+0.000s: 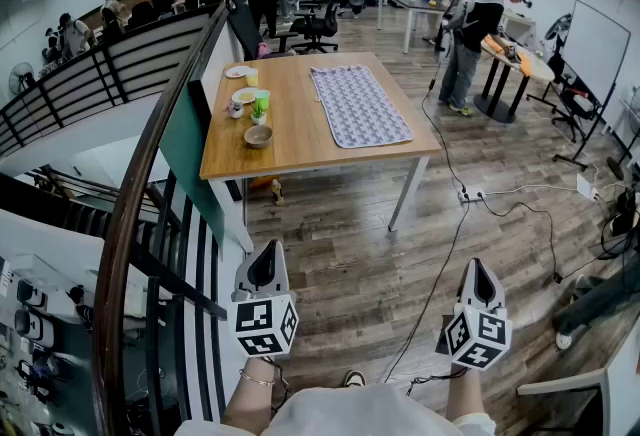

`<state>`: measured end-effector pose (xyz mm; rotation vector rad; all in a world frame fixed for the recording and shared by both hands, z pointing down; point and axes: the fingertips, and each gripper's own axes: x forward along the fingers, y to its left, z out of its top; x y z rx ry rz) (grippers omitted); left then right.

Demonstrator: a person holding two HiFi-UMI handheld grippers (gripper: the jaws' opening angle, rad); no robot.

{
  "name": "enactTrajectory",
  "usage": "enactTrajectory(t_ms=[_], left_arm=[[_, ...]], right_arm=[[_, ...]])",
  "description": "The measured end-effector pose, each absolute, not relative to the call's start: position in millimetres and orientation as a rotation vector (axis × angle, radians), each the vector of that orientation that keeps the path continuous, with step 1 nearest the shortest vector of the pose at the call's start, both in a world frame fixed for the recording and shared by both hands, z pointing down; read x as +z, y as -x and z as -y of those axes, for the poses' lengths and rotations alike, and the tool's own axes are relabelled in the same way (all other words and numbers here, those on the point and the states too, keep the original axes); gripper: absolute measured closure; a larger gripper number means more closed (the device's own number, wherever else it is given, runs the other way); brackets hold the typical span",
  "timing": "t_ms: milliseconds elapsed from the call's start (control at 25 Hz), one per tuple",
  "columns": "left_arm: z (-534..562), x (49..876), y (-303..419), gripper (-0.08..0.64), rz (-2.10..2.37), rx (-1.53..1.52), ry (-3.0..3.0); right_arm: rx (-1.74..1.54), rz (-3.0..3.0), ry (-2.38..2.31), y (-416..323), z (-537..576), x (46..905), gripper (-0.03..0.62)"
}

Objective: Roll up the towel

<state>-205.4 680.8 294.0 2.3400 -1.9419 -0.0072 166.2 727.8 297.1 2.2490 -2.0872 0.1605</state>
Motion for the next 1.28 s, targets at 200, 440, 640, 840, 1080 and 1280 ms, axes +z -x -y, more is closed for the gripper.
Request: enactTrajectory(t_ms=[200,440,640,840,1080,1280], left_arm=[[-680,292,201,0.557,1.936,0.002,-2.348],[-683,297,201,0.557,1.936,0.018,-2.346],[-686,301,197,0.557,1.923,0.002,-2.302],[-686,300,195,0.555,1.920,-0.010,-2.285],[-685,298,190,0.440,1.901,-0.022,-2.299],[-680,295,189,0.346,1.905,-0.023,-2.304]], right_arm=[[0.166,2.094,-2.243,-166,-726,295,0.592],[0.191,2.104,-2.238,-165,-727,305,0.592],[0.233,2.164,-2.243,-168,-728,305,0.591],[0.205,2.182,-2.217,-166,-727,302,0.591],[0.196,2.197,-2.202,-165,-723,300,0.502],[0.179,2.183,-2.214,-172,-717,296,0.442]])
